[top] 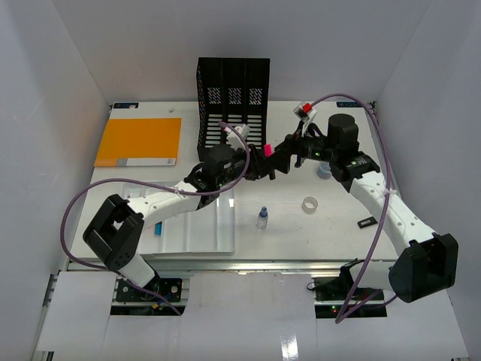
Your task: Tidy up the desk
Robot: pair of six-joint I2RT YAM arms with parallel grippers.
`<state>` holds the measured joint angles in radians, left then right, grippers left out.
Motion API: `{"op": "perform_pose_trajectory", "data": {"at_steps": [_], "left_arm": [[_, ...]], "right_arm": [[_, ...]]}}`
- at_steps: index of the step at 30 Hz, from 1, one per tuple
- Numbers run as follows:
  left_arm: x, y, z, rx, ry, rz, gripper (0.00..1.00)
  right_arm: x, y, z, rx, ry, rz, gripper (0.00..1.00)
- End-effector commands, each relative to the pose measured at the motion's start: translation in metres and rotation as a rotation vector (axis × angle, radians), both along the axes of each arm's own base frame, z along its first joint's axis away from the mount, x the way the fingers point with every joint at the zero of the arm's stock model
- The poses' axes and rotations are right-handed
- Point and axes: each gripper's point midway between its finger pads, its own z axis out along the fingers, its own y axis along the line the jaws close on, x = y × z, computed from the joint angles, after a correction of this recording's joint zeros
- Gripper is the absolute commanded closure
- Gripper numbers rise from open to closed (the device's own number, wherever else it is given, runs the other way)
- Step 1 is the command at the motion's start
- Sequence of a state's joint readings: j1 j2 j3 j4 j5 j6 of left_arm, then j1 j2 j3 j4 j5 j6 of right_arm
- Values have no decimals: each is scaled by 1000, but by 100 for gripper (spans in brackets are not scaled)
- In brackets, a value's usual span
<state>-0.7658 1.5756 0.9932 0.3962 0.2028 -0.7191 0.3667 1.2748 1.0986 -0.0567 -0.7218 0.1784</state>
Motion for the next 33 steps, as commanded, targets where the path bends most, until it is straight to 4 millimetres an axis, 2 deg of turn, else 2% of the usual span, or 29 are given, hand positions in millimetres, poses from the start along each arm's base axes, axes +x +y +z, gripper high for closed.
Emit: {"op": "perform_pose_trajectory", "data": {"at_steps": [1, 5, 6, 8, 10, 12, 13, 14, 15, 20, 23, 25, 29, 33], "left_arm": [[0, 28, 6, 73, -37, 81, 100], [-4, 65, -13, 193, -18, 162, 100], [-3, 78, -11, 202, -23, 193, 100], [-4, 113, -10, 260, -14, 276, 100], [-4, 148, -18, 335, 15, 368, 100], [-11, 184, -34, 434, 85, 428, 100], [-9, 199, -36, 455, 99, 467, 100], [-19, 228, -55, 551, 182, 505, 100], [-20, 245, -63, 593, 211, 532, 100], [-34, 319, -99, 788, 357, 653, 100], [-33, 364, -112, 875, 412, 767, 100], [-32, 381, -117, 933, 432, 800, 100], [-26, 404, -130, 1042, 469, 824, 100], [-21, 413, -151, 1106, 520, 795, 99]], "right_arm": [[-12, -6, 11, 5, -107, 82, 10], [-4, -28, 10, 7, -131, 52, 10], [-2, -36, 8, 9, -133, 45, 10], [3, -54, 5, 4, -146, 21, 10], [2, -67, -6, -4, -140, 1, 10], [3, -80, -17, -16, -142, -19, 10], [1, -82, -23, -20, -137, -20, 10], [1, -90, -33, -26, -130, -27, 10], [-1, -95, -39, -26, -129, -28, 10], [-4, -115, -57, -26, -125, -46, 10], [-2, -131, -64, -12, -108, -76, 10], [-2, -140, -66, -2, -100, -91, 10], [-1, -151, -69, 7, -95, -114, 10], [-2, -156, -69, 15, -93, -124, 10]]}}
